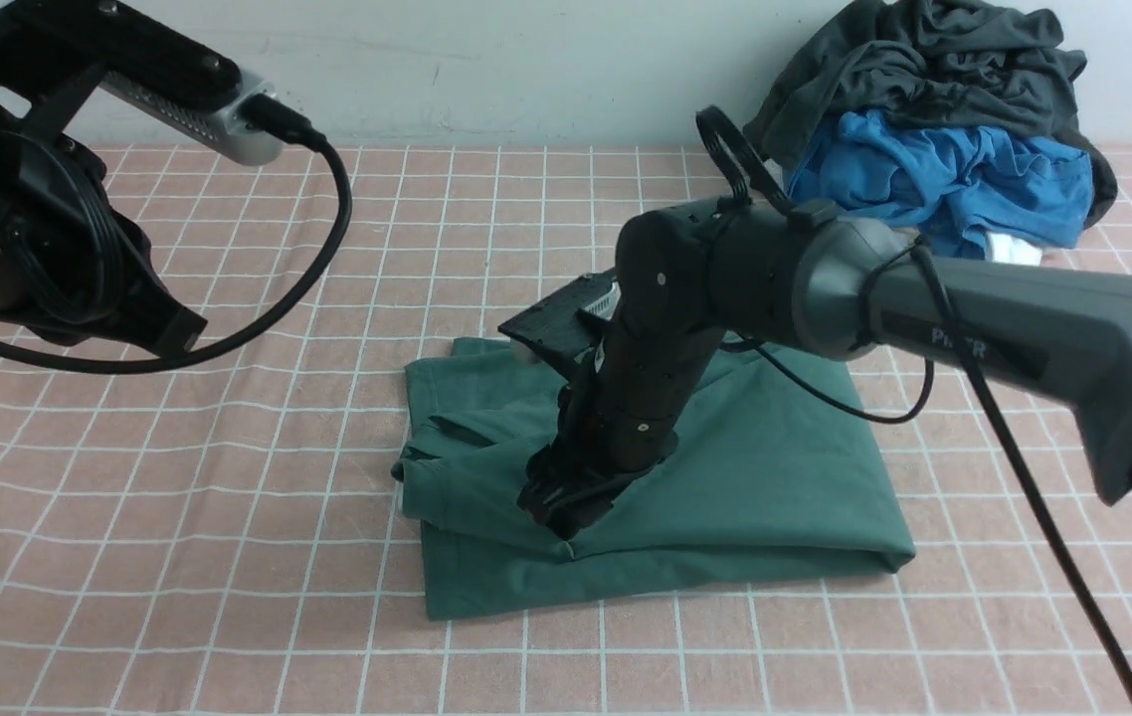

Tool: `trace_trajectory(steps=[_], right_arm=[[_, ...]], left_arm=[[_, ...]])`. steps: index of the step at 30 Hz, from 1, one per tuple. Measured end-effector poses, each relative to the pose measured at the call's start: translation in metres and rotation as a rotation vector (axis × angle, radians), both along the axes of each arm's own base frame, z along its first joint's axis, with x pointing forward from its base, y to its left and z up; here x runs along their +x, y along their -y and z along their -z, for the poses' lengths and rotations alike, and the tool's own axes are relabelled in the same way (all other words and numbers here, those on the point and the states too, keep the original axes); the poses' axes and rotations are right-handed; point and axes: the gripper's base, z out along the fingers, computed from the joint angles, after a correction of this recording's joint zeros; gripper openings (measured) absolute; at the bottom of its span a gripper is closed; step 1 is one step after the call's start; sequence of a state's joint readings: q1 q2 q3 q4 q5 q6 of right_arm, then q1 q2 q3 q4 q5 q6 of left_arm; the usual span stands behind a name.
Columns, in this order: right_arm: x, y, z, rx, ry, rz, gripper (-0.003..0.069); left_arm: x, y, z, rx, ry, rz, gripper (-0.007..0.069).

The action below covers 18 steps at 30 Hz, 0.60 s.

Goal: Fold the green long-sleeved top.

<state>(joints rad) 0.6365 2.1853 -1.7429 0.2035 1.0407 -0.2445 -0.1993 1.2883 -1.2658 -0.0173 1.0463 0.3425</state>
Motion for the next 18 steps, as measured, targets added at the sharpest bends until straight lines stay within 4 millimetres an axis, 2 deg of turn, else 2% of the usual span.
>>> trace_trajectory(steps=[3,4,5,6,7,9,10,11,12,13,15,16,17,18], right_arm=[[-0.002,0.004,-0.028,0.033,0.05,0.007,0.0421],[-0.004,0.01,-0.048,0.052,0.078,0.015,0.0416],[-0.006,0.012,-0.054,0.055,0.085,0.016,0.0412],[-0.01,0.022,-0.081,0.074,0.125,0.027,0.0402],[-0.012,0.026,-0.092,0.081,0.138,0.031,0.0394],[-0.023,0.043,-0.13,0.111,0.191,0.045,0.0373],[-0.024,0.045,-0.133,0.113,0.197,0.047,0.0371],[-0.039,0.059,-0.158,0.137,0.248,0.053,0.0347],[-0.039,0.059,-0.157,0.133,0.244,0.053,0.0347],[-0.058,0.072,-0.178,0.165,0.294,0.058,0.0328],[-0.082,0.088,-0.194,0.209,0.35,0.069,0.0303],[-0.091,0.094,-0.195,0.225,0.372,0.076,0.0293],[-0.094,0.096,-0.2,0.233,0.383,0.077,0.0291],[-0.112,0.109,-0.206,0.271,0.432,0.091,0.0274]], left_arm=[[-0.004,-0.001,0.0,-0.013,0.002,-0.017,-0.0003],[-0.008,-0.002,-0.001,-0.022,0.012,-0.026,-0.0003],[-0.011,-0.002,-0.002,-0.024,0.017,-0.027,-0.0003],[-0.019,-0.004,-0.003,-0.035,0.038,-0.035,-0.0003],[-0.023,-0.005,-0.004,-0.041,0.049,-0.04,-0.0003],[-0.045,-0.009,-0.006,-0.063,0.095,-0.055,-0.0003],[-0.045,-0.009,-0.006,-0.064,0.097,-0.056,-0.0003],[-0.065,-0.013,-0.004,-0.077,0.133,-0.061,-0.0003],[-0.067,-0.014,-0.003,-0.079,0.139,-0.062,-0.0003],[-0.089,-0.018,0.003,-0.09,0.17,-0.065,-0.0003],[-0.109,-0.022,0.013,-0.103,0.192,-0.073,-0.0003],[-0.12,-0.024,0.019,-0.112,0.197,-0.083,-0.0003],[-0.12,-0.024,0.019,-0.112,0.197,-0.083,-0.0003],[-0.135,-0.027,0.029,-0.129,0.205,-0.101,-0.0003]])
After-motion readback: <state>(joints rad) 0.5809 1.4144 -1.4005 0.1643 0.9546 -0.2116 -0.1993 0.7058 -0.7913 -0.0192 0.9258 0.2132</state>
